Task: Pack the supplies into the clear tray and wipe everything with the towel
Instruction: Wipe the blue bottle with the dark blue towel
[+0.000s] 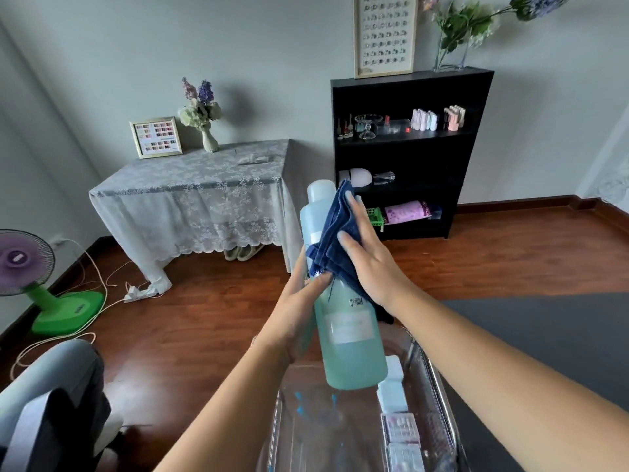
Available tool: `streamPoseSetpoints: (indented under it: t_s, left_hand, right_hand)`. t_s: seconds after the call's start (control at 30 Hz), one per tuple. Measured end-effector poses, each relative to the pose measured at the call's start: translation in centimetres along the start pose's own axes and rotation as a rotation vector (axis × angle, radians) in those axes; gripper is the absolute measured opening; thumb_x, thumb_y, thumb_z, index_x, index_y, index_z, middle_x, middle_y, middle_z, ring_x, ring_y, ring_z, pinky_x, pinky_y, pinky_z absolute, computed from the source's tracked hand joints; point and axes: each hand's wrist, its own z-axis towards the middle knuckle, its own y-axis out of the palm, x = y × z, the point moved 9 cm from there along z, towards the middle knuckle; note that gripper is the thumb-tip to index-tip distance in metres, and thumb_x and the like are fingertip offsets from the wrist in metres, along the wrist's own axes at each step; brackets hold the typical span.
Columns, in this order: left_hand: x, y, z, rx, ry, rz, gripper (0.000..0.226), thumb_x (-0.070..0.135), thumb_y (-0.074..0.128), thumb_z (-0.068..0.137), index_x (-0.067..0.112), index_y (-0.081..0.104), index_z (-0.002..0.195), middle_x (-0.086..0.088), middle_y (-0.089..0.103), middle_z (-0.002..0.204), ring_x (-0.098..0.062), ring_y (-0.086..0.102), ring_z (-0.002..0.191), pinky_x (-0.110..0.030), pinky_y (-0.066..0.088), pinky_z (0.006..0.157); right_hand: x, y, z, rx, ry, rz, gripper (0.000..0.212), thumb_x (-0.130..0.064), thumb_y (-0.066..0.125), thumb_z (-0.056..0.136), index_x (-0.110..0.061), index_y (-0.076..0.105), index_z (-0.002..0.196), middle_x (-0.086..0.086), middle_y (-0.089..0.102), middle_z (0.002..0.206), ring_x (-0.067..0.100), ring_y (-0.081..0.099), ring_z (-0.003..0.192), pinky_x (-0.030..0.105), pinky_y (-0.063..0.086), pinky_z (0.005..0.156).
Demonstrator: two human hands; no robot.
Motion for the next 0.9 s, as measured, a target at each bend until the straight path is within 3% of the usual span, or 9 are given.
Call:
streamPoseSetpoints:
  t_s: [0.1, 0.2, 0.33, 0.47, 0.6, 0.77, 0.9]
  left_hand:
    - [0.4, -0.9, -0.2, 0.044, 0.021, 0.030, 0.057, 0.009, 0.058, 0.087, 0.029, 0.044, 0.138, -0.014, 0.065, 0.121, -0.031, 0.065, 0.103, -0.044, 0.055, 0.086]
    - [0.3, -2.1, -0.4, 0.108, 0.008, 0.044, 0.056, 0.004, 0.061, 0.087, 0.028, 0.047, 0.136, -0.022, 0.063, 0.120, -0.036, 0.063, 0.099, -0.052, 0.052, 0.087]
    - [-0.4, -4.2, -0.7, 0.247, -0.066, 0.086, 0.054, 0.010, 0.068, 0.084, 0.019, 0.048, 0.133, -0.020, 0.066, 0.117, -0.036, 0.065, 0.095, -0.043, 0.055, 0.075]
    - [-1.5, -5.5, -0.8, 0.298, -0.152, 0.199, 0.045, 0.008, 0.074, 0.076, 0.002, 0.058, 0.117, -0.017, 0.070, 0.105, -0.030, 0.067, 0.091, -0.036, 0.055, 0.071]
    - [-3.4, -6.8, -1.5, 0.353, -0.167, 0.288, 0.055, 0.016, 0.083, 0.063, 0.007, 0.060, 0.112, -0.011, 0.072, 0.103, -0.027, 0.070, 0.091, -0.035, 0.058, 0.071]
    - [-5.8, -10.1, -2.7, 0.513, -0.162, 0.527, 0.073, 0.026, 0.088, 0.050, 0.020, 0.053, 0.114, 0.000, 0.066, 0.107, -0.018, 0.065, 0.096, -0.039, 0.057, 0.080]
    - [-8.5, -12.5, -3.3, 0.562, -0.208, 0.650, 0.071, 0.029, 0.089, 0.051, 0.029, 0.049, 0.109, 0.009, 0.064, 0.102, -0.009, 0.062, 0.093, -0.029, 0.054, 0.070]
  right_hand:
    - [0.9, 0.6, -0.4, -0.015, 0.008, 0.008, 0.056, -0.023, 0.037, 0.101, -0.034, 0.010, 0.149, -0.012, 0.005, 0.160, -0.007, 0.003, 0.142, 0.011, 0.007, 0.115]
    - [2.7, 1.9, -2.3, -0.050, 0.066, 0.086, 0.055, -0.026, 0.034, 0.101, -0.039, 0.009, 0.149, -0.014, 0.018, 0.157, -0.003, 0.017, 0.142, 0.024, 0.017, 0.118]
    - [5.6, 3.5, -5.8, -0.089, 0.138, 0.063, 0.056, -0.030, 0.034, 0.101, -0.046, 0.007, 0.147, -0.017, 0.022, 0.156, -0.005, 0.022, 0.140, 0.020, 0.020, 0.115]
    - [7.2, 4.0, -7.9, -0.051, 0.153, 0.003, 0.054, -0.025, 0.035, 0.101, -0.048, 0.012, 0.145, -0.023, 0.031, 0.148, -0.021, 0.030, 0.127, -0.001, 0.026, 0.098]
    - [9.6, 3.5, -9.0, -0.003, 0.245, 0.028, 0.047, -0.018, 0.036, 0.102, -0.041, 0.027, 0.141, -0.033, 0.039, 0.131, -0.022, 0.037, 0.119, -0.002, 0.028, 0.095]
    - [13.7, 3.1, -11.2, 0.030, 0.409, 0.048, 0.042, -0.015, 0.036, 0.102, -0.040, 0.036, 0.135, -0.023, 0.044, 0.130, -0.006, 0.039, 0.120, -0.008, 0.027, 0.085]
    - [18.3, 4.5, -13.3, -0.025, 0.524, 0.029, 0.044, -0.018, 0.036, 0.102, -0.033, 0.035, 0.143, -0.011, 0.044, 0.144, 0.004, 0.039, 0.132, 0.018, 0.027, 0.110]
